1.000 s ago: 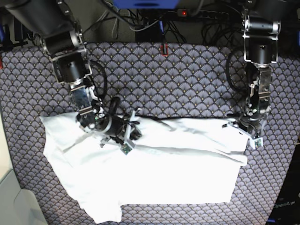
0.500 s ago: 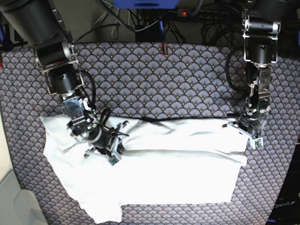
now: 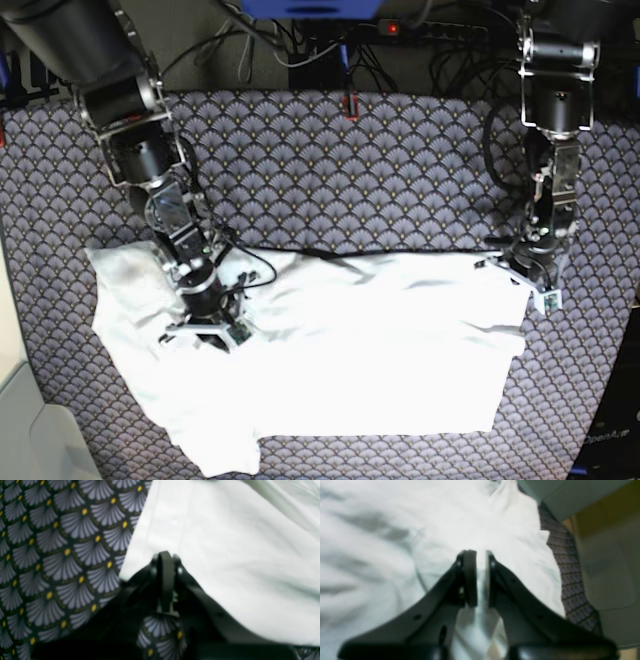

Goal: Fold the T-shirt properly
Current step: 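Move the right gripper outward to the corner of the folded edge, then close both grippers on the two corners of the folded edge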

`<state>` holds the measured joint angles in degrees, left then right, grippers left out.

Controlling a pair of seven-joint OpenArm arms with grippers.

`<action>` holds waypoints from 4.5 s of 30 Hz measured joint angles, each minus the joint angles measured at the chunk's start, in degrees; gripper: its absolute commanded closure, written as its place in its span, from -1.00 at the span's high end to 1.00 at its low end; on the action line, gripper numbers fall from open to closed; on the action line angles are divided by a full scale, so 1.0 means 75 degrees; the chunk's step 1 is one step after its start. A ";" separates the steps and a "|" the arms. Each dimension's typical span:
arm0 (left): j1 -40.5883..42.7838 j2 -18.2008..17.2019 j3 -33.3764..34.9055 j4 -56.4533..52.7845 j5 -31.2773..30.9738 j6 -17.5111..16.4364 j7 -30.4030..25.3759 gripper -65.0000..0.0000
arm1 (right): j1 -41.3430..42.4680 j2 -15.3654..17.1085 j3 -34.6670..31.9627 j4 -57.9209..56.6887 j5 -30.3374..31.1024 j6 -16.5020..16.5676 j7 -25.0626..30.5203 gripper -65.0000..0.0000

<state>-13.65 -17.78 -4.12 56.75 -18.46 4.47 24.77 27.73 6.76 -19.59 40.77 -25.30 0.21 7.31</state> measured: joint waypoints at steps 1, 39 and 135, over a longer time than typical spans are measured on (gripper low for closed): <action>0.0000 0.0000 0.0000 -0.0003 0.0000 0.0000 -0.0006 -0.99 | -0.0117 0.0009 -0.0012 0.0122 -0.0003 0.0023 -0.0143 -0.85; 0.0020 0.0029 -0.0006 0.0029 0.0000 0.0026 0.0000 -0.99 | 0.0729 0.0385 -0.0032 -0.1460 -0.0029 0.1282 0.0189 -0.86; 0.0673 -0.0274 -0.0530 0.1635 -0.0023 0.0032 0.1443 0.29 | -0.2157 0.0664 0.5374 0.4115 0.0810 0.5368 -0.4744 0.05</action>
<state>-8.60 -19.84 -8.10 69.01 -18.63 4.71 35.59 11.55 11.75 20.71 71.64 -19.22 40.47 -28.27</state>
